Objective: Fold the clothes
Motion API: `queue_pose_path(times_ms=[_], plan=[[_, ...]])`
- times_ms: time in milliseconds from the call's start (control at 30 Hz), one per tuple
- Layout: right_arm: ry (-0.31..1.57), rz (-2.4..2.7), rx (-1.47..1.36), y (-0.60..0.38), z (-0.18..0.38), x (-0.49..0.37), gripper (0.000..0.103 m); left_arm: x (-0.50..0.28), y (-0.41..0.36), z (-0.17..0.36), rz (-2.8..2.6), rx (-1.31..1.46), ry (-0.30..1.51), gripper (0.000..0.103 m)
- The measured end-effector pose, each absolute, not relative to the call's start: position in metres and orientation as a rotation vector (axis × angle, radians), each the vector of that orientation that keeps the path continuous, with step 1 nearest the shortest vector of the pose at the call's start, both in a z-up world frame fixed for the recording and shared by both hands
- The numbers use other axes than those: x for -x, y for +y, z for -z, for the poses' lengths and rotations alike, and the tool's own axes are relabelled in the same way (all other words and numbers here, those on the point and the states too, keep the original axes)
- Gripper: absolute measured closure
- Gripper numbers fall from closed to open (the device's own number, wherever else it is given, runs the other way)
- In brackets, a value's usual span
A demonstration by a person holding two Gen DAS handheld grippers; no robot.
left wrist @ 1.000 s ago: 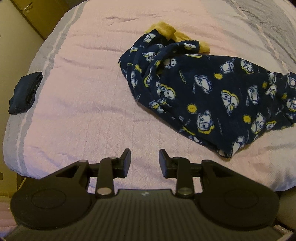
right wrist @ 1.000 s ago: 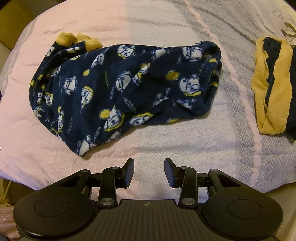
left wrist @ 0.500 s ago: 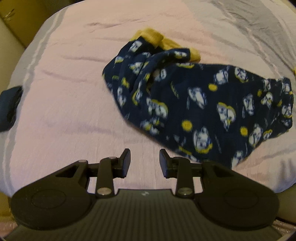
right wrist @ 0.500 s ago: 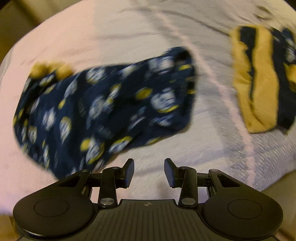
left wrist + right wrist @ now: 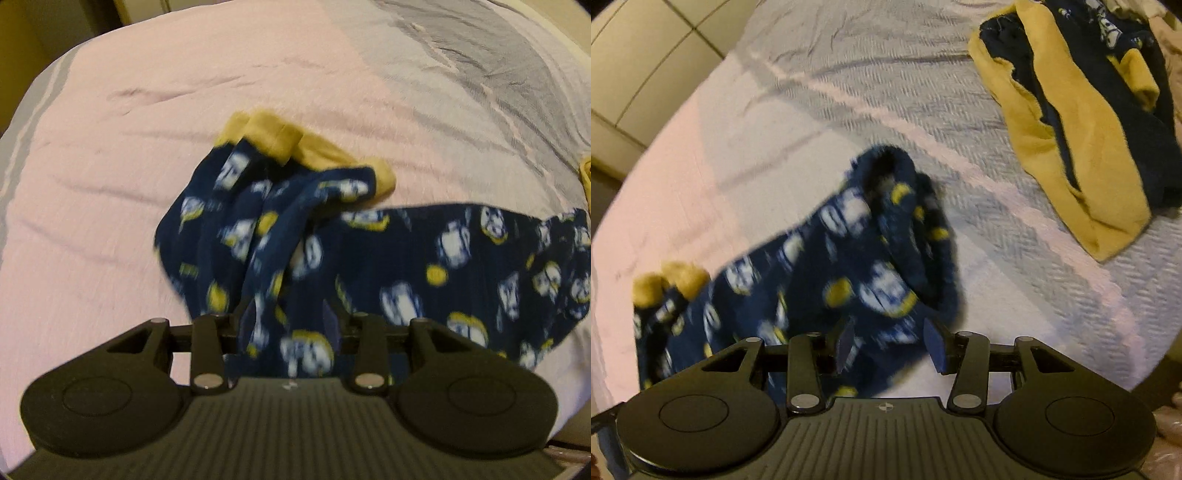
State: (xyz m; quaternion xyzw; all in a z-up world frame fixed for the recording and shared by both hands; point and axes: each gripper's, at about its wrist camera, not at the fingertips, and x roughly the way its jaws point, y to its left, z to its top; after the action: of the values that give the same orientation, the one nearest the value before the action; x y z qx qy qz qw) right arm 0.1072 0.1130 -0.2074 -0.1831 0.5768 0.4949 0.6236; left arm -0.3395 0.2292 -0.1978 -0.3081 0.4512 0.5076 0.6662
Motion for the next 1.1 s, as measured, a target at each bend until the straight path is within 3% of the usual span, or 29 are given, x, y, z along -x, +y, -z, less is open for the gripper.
queue_pose_path(times_ms=[400,600,800,967,1000,1033,1067,1100], plan=[[1.308,-1.094,0.357,0.197,0.233,-0.119,0.056,0.291,0.329,0.246,-1.032,0.631,1.049,0.062],[1.331,-1.054,0.342,0.233,0.258,-0.125,0.051,0.269,0.367,0.275,-0.997,0.609,1.060,0.060],[1.414,-0.977,0.275,0.245,0.279,-0.132,0.051,0.245,0.373,0.299,-0.865,0.543,1.136,0.056],[1.418,-0.974,0.301,0.247,0.283,-0.130,0.051,0.218,0.357,0.320,-0.795,0.338,1.253,0.047],[1.413,-0.982,0.310,0.247,0.284,-0.129,0.051,0.214,0.354,0.329,-0.800,0.289,1.294,0.057],[1.408,-0.990,0.320,0.247,0.284,-0.127,0.051,0.213,0.353,0.337,-0.803,0.261,1.328,0.081],[1.405,-1.004,0.333,0.248,0.284,-0.125,0.052,0.214,0.353,0.343,-0.810,0.242,1.355,0.093],[1.395,-1.021,0.362,0.249,0.283,-0.123,0.064,0.219,0.355,0.343,-0.829,0.262,1.349,0.096]])
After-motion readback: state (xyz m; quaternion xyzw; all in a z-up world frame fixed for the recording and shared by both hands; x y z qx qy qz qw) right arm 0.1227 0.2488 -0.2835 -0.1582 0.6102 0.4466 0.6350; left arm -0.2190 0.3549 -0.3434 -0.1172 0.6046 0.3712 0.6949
